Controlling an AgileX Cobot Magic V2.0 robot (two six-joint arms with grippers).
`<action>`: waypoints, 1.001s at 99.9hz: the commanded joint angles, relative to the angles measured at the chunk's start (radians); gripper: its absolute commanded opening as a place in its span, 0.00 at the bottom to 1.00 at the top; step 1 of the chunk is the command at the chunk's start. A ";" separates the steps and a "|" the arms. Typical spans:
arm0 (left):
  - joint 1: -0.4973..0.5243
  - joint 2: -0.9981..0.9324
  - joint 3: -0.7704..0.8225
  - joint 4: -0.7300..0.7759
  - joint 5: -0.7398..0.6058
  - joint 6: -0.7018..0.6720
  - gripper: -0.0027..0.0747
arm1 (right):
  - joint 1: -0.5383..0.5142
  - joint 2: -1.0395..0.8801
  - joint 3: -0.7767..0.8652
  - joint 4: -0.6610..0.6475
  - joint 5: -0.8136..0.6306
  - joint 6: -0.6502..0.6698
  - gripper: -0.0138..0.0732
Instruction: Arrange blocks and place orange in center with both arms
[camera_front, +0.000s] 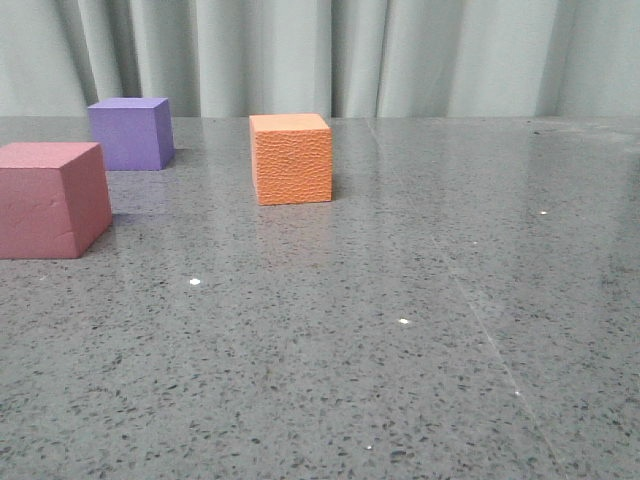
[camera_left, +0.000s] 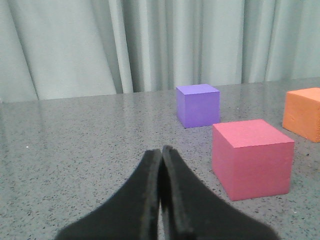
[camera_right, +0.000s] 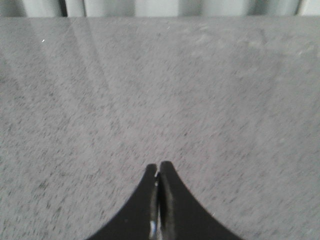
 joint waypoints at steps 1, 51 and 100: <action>0.003 -0.032 0.056 -0.007 -0.076 -0.009 0.01 | -0.020 -0.039 0.036 0.065 -0.086 -0.045 0.08; 0.003 -0.032 0.056 -0.007 -0.076 -0.009 0.01 | -0.168 -0.194 0.306 0.445 -0.445 -0.412 0.08; 0.003 -0.032 0.056 -0.007 -0.076 -0.009 0.01 | -0.168 -0.194 0.336 0.445 -0.569 -0.412 0.08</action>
